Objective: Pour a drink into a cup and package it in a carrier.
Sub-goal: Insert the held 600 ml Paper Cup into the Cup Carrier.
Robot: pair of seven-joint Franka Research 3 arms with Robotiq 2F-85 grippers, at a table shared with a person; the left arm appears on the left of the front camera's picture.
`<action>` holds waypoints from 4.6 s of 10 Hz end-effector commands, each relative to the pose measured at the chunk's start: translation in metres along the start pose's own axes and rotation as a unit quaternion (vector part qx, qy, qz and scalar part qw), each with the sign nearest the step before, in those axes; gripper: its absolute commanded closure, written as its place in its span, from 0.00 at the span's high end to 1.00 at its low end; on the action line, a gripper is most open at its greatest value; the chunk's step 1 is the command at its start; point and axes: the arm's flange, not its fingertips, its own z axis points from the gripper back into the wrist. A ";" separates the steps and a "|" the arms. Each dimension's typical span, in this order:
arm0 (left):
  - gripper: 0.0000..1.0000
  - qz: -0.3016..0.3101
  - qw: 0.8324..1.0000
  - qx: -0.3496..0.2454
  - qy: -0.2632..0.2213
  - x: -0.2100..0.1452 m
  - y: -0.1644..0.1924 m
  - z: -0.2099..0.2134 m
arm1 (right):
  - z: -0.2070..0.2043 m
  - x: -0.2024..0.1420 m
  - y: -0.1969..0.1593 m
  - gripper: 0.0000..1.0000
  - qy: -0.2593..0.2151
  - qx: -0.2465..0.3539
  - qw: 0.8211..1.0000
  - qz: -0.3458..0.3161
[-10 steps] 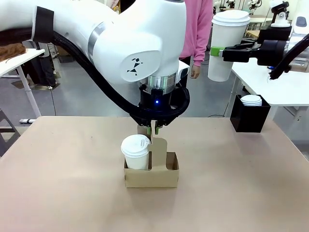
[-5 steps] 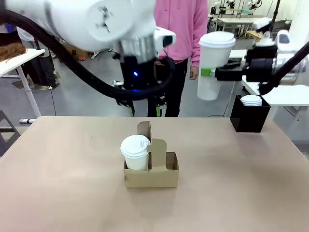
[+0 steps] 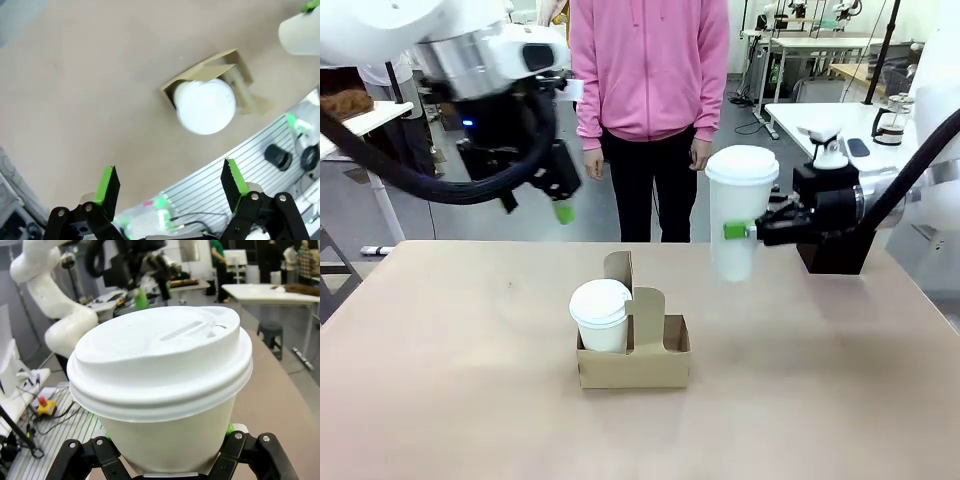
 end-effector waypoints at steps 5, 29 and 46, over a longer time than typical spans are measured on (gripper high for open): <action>1.00 -0.030 0.999 0.000 -0.016 -0.013 0.032 -0.004 | -0.007 -0.011 0.004 0.80 0.003 0.008 1.000 0.010; 1.00 -0.071 0.993 -0.007 -0.096 -0.097 0.156 -0.068 | -0.115 -0.136 -0.053 0.80 -0.025 0.156 0.986 0.044; 1.00 -0.071 0.993 -0.007 -0.096 -0.097 0.156 -0.068 | -0.011 -0.107 -0.060 1.00 0.041 0.055 0.996 0.063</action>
